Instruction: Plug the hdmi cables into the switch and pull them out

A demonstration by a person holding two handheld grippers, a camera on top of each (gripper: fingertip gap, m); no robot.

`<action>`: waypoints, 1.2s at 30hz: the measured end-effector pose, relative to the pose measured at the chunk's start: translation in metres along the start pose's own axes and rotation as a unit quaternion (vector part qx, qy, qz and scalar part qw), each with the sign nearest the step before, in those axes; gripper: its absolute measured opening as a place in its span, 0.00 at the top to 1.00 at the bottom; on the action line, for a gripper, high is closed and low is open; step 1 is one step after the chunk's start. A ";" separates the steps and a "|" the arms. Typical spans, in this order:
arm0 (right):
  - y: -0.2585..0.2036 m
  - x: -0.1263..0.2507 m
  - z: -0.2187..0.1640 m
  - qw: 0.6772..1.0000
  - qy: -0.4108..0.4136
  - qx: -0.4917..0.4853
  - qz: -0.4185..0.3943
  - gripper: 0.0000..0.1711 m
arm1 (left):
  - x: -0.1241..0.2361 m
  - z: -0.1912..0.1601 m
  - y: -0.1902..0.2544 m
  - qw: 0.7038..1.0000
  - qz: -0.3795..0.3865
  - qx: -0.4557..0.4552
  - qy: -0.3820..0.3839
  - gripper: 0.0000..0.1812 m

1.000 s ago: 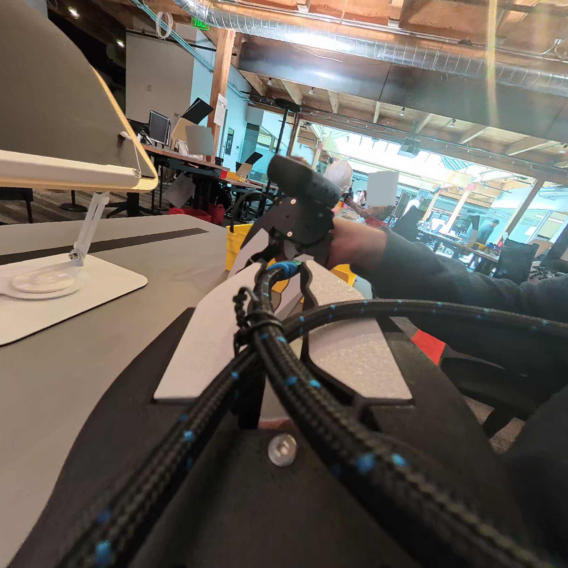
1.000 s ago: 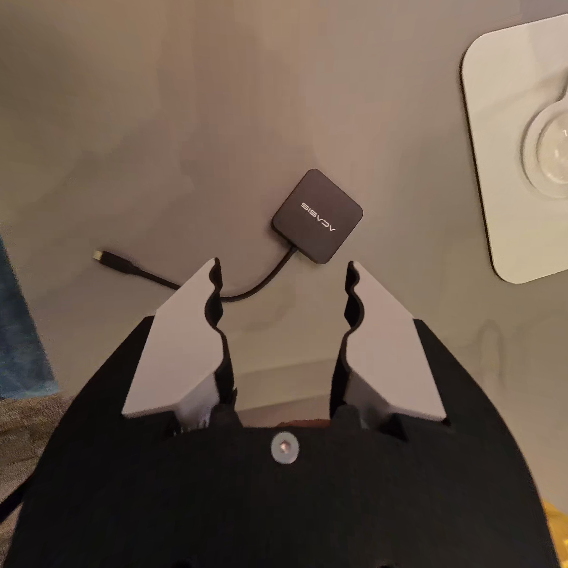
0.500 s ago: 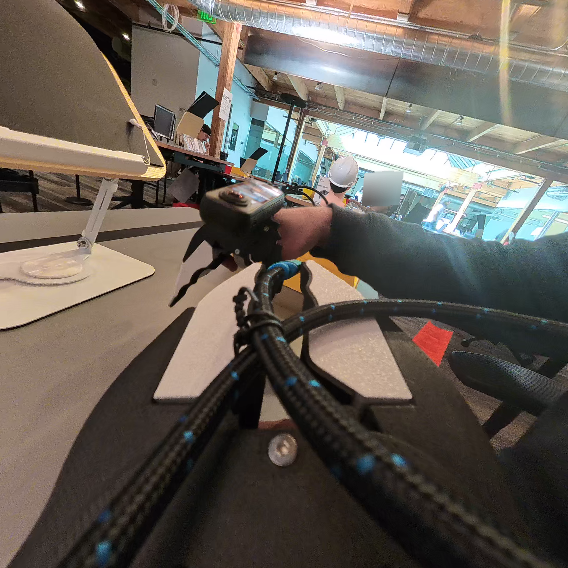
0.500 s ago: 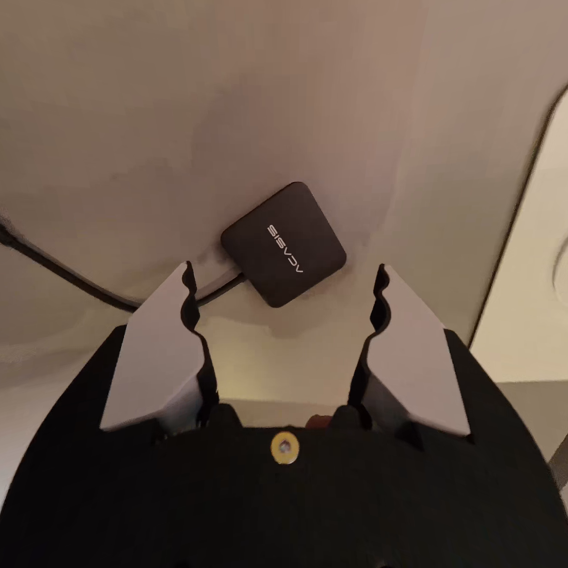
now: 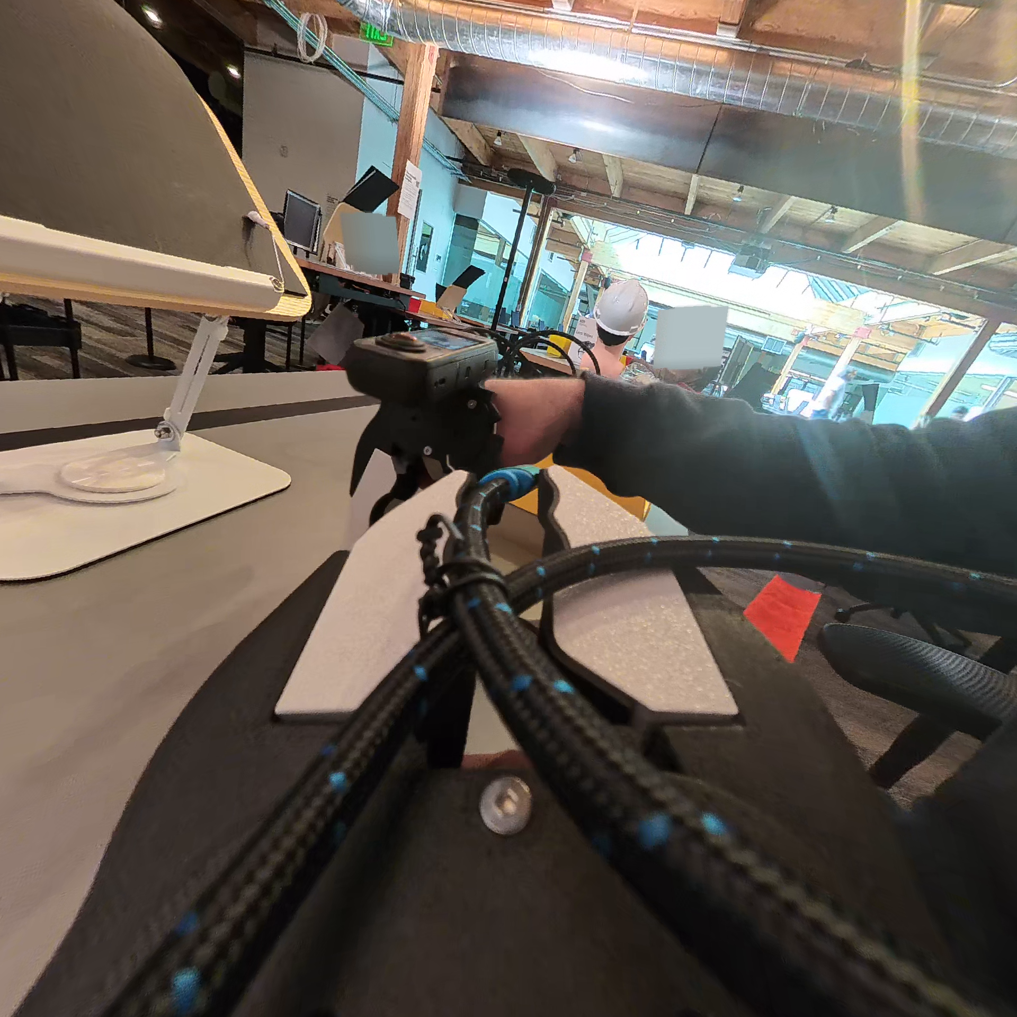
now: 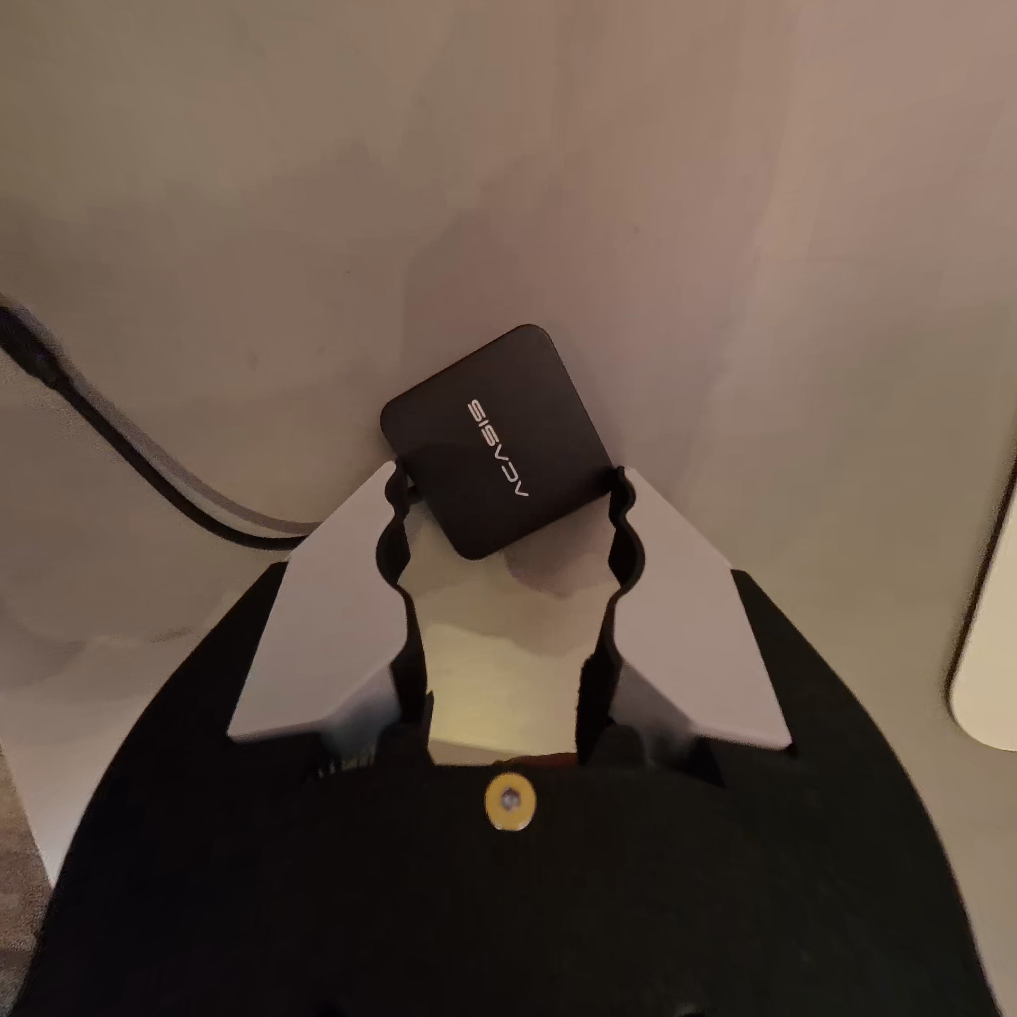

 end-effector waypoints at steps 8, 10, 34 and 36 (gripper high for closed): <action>-0.020 0.013 0.000 0.993 0.098 -0.048 0.044 0.58 | 0.004 -0.002 -0.004 0.999 0.022 -0.023 -0.013 0.89; -0.024 0.020 0.000 0.990 0.122 -0.055 0.047 0.58 | 0.004 -0.003 -0.005 0.999 0.026 -0.028 -0.018 0.89; -0.062 0.069 0.014 0.948 0.275 -0.116 0.108 0.58 | -0.011 -0.010 0.008 0.986 0.055 -0.139 -0.069 0.89; -0.062 0.070 0.013 0.947 0.278 -0.122 0.108 0.58 | -0.011 -0.010 0.008 0.985 0.057 -0.147 -0.074 0.89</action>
Point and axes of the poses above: each gripper's, where its closed fingertips meet, x back along the fingers, z out of its top, y = z × x across the jaws, the point moved 9 cm from there along x, back along the fingers, and after that the axes turned 1 degree about -z, right-handed, at the moved point
